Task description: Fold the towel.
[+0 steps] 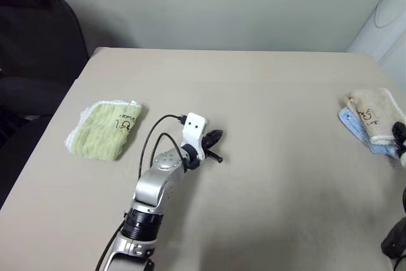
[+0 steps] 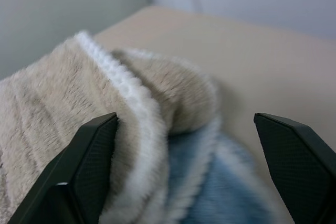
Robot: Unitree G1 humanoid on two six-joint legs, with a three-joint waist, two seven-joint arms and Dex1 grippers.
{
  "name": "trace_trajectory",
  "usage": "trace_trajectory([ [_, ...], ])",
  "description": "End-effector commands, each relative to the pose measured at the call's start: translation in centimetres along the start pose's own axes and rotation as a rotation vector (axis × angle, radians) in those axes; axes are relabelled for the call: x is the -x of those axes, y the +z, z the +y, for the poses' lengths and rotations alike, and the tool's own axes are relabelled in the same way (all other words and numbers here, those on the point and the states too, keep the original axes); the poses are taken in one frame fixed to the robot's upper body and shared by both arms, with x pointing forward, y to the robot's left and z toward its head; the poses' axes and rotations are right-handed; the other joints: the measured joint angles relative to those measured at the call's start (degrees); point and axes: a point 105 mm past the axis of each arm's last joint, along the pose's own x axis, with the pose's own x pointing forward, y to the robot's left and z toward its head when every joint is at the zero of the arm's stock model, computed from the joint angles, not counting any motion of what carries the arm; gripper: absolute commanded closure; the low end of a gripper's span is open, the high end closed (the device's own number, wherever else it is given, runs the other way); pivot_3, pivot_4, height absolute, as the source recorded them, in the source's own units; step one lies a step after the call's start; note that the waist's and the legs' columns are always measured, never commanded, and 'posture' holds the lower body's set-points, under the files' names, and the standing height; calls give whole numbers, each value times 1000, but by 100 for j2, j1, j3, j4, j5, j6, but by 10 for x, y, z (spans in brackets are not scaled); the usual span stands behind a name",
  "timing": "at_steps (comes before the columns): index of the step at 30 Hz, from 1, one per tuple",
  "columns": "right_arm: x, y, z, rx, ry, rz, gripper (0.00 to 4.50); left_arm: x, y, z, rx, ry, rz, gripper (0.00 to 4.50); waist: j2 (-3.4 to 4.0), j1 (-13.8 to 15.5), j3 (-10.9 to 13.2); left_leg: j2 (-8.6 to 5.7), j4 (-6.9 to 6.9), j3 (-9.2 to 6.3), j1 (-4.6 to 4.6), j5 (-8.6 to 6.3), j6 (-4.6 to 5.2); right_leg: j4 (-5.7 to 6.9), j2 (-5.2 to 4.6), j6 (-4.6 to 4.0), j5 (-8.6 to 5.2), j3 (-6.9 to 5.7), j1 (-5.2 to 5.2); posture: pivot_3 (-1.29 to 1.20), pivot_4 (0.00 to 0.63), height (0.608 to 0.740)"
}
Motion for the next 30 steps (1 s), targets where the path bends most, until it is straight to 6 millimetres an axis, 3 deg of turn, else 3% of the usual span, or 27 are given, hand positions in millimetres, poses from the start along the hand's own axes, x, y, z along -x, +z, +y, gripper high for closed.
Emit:
trace_trajectory([
  [1,8,28,-3,-29,-12,-126,207,-4,11,-2,-29,-6,-38,4390,0,-2,0,0,1,0,0,-2,4,0,0,0,0,0,0,0,150,740],
  [7,10,51,9,30,-10,-232,207,-5,13,6,-43,30,-42,4390,2,-17,-1,0,0,8,6,-5,8,1,0,1,-1,8,-1,0,150,740],
  [10,4,65,39,70,76,-289,207,-4,14,15,-41,72,-47,4390,3,-33,-1,0,0,10,7,-5,8,1,0,2,-1,10,-1,0,150,740],
  [13,-5,58,53,80,103,-242,207,-3,14,20,-40,93,-52,4390,3,-61,-1,0,-2,10,11,-5,8,2,1,2,-1,11,-1,0,150,740],
  [18,-13,31,44,86,50,-127,99,-2,15,18,-42,102,-60,4390,3,-16,-1,0,-2,8,10,0,0,1,-1,2,-1,8,1,0,150,740],
  [26,-14,25,16,-28,-82,-96,99,1,11,18,-36,109,-55,4390,4,-10,-1,-1,-5,13,10,4,-6,2,-7,2,-1,11,-2,0,150,740],
  [27,-14,23,10,-74,-119,-91,99,1,11,17,-35,108,-53,4390,4,-9,-1,-1,-5,13,10,3,-5,2,-7,2,-1,11,-2,0,150,740],
  [30,-14,13,-6,-448,-200,-60,99,-1,8,14,-33,98,-45,4390,4,-6,-1,-1,-5,14,10,2,-3,2,-7,2,-1,14,-1,0,150,740],
])
